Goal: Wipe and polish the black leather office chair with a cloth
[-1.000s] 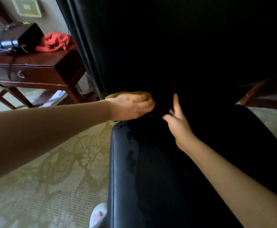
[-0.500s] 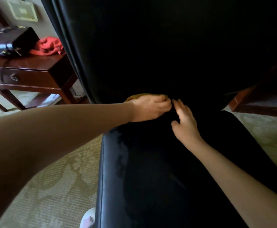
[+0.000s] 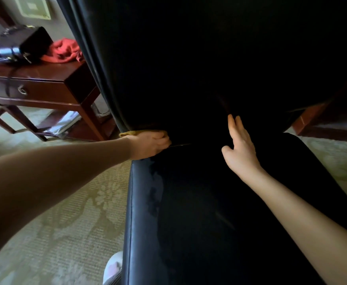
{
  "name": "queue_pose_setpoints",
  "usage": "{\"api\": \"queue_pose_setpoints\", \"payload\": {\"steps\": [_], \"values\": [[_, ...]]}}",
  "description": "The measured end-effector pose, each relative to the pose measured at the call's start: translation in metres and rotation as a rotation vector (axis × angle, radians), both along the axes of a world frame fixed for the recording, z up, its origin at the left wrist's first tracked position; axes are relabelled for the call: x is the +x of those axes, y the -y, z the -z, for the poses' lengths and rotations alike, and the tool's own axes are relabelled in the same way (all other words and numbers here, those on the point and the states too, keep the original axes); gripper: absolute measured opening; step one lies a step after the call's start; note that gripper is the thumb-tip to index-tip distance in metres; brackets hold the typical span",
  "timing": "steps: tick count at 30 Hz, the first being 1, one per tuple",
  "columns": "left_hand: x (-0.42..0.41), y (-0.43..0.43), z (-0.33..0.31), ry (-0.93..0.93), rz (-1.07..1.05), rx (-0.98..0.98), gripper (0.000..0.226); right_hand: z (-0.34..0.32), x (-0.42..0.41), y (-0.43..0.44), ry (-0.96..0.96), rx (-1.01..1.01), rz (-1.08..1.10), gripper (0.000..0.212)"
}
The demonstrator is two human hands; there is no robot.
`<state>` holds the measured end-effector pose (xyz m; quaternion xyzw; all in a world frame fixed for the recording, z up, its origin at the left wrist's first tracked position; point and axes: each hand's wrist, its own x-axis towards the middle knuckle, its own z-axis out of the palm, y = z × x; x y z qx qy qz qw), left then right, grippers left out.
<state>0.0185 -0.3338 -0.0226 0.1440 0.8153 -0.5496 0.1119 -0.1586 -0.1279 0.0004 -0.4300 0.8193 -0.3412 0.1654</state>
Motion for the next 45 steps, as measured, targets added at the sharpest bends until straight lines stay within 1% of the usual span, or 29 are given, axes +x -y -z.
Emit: {"api": "queue_pose_setpoints", "payload": {"steps": [2,3,6,7,9,12,14,15,17,20,23,24,26,27,29,30,32,34,35,38,42,43,44,45], "values": [[0.018,0.001,-0.003,0.023,-0.077,0.078,0.033,-0.001,0.001,0.000,-0.007,0.000,-0.006,0.077],[0.026,-0.001,-0.007,0.027,-0.114,0.092,0.030,-0.001,0.002,0.000,0.001,0.000,-0.009,0.077],[0.039,-0.005,-0.014,0.131,-0.181,0.098,0.020,0.000,0.004,0.000,0.036,-0.012,-0.003,0.078],[0.039,-0.009,-0.016,0.120,-0.165,0.103,0.017,-0.001,0.004,0.001,0.042,-0.015,0.002,0.078],[0.029,-0.030,-0.021,0.041,-0.033,0.164,0.016,0.000,0.006,0.001,0.042,-0.007,0.006,0.078],[-0.008,-0.066,-0.030,-0.130,0.191,0.149,0.030,0.002,0.010,0.005,0.040,0.009,0.017,0.080],[-0.033,-0.072,-0.041,-0.240,0.253,0.140,0.037,0.003,0.013,0.007,0.052,0.001,0.031,0.082],[-0.040,-0.069,-0.051,-0.268,0.221,0.137,0.040,0.003,0.013,0.007,0.061,-0.007,0.039,0.083],[-0.042,-0.053,-0.064,-0.254,0.128,0.096,0.043,0.002,0.016,0.008,0.068,-0.019,0.038,0.083],[-0.023,-0.036,-0.065,-0.186,0.033,0.052,0.029,0.001,0.020,0.009,0.053,-0.013,0.019,0.082],[0.011,-0.033,-0.047,-0.059,-0.133,0.097,0.021,-0.003,0.023,0.010,0.057,0.006,0.001,0.081],[0.022,-0.034,-0.044,-0.019,-0.226,0.083,0.020,-0.004,0.024,0.010,0.056,0.015,-0.004,0.081],[0.046,-0.023,-0.035,0.036,-0.475,0.131,0.026,-0.005,0.023,0.009,0.037,0.028,-0.009,0.081],[0.061,-0.015,-0.035,0.011,-0.578,0.161,0.029,-0.006,0.023,0.010,0.029,0.024,-0.009,0.081],[0.084,-0.012,-0.040,-0.126,-0.767,0.254,0.034,-0.004,0.023,0.010,0.028,0.029,0.000,0.083],[0.091,-0.016,-0.042,-0.132,-0.804,0.286,0.034,-0.002,0.025,0.009,0.039,0.037,0.006,0.084],[0.094,-0.028,-0.039,-0.092,-0.719,0.328,0.034,0.001,0.028,0.008,0.057,0.047,0.020,0.085],[0.086,-0.046,-0.035,-0.084,-0.675,0.430,0.034,-0.001,0.031,0.006,0.069,0.064,0.041,0.084],[0.081,-0.054,-0.035,-0.101,-0.684,0.519,0.035,-0.004,0.032,0.006,0.071,0.070,0.047,0.083],[0.060,-0.075,-0.042,-0.296,-0.746,0.862,0.040,-0.014,0.034,0.004,0.028,0.065,0.027,0.081],[0.026,-0.129,-0.048,-0.641,-0.890,1.407,0.053,-0.023,0.041,-0.016,0.001,0.070,0.009,0.072],[0.020,-0.145,-0.049,-0.699,-0.918,1.526,0.056,-0.025,0.047,-0.024,-0.002,0.082,0.010,0.069],[0.015,-0.161,-0.050,-0.718,-0.946,1.640,0.057,-0.027,0.053,-0.032,0.003,0.080,0.011,0.067],[0.012,-0.175,-0.052,-0.726,-0.932,1.724,0.057,-0.030,0.059,-0.040,0.032,0.075,0.009,0.065]]}}
